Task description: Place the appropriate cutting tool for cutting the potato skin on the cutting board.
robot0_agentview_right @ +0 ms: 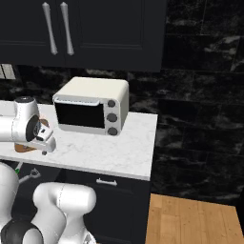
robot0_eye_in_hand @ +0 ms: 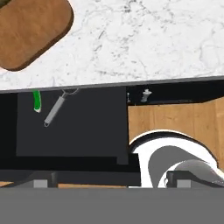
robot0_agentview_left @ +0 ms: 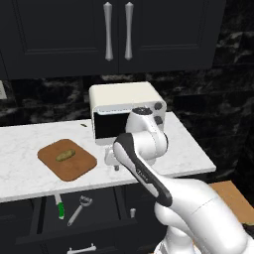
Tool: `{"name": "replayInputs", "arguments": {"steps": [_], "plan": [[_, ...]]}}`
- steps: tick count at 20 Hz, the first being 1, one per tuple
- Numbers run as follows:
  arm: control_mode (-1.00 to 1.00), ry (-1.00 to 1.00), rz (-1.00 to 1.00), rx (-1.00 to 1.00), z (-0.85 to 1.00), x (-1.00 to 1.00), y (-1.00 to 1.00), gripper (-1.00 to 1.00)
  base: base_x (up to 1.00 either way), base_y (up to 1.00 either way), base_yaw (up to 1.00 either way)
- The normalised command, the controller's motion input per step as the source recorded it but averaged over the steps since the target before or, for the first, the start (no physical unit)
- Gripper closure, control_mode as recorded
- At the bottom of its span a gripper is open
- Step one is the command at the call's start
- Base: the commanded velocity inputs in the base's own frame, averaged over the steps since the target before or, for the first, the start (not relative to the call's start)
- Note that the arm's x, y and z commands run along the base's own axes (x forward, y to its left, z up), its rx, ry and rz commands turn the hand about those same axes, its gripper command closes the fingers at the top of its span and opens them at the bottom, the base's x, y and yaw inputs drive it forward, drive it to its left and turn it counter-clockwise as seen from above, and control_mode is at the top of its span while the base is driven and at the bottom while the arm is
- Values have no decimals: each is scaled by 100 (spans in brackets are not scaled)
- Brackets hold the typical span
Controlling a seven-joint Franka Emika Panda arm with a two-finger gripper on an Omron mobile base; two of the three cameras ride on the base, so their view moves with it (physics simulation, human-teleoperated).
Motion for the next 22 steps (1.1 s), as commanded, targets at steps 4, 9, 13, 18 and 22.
{"name": "replayInputs", "arguments": {"steps": [4, 9, 13, 18, 22], "plan": [[-100, 10, 0, -1, -88, 4, 42, -100, 0, 0, 0], [-100, 15, 0, -2, -59, 1, 25, -100, 0, 0, 0], [-100, 11, 0, 0, -63, 13, 45, -100, 0, 0, 0], [-100, 8, 0, -4, -57, 16, 53, -100, 0, 0, 0], [-100, 7, 0, -7, -50, 14, 49, -100, 0, 0, 0]]}}
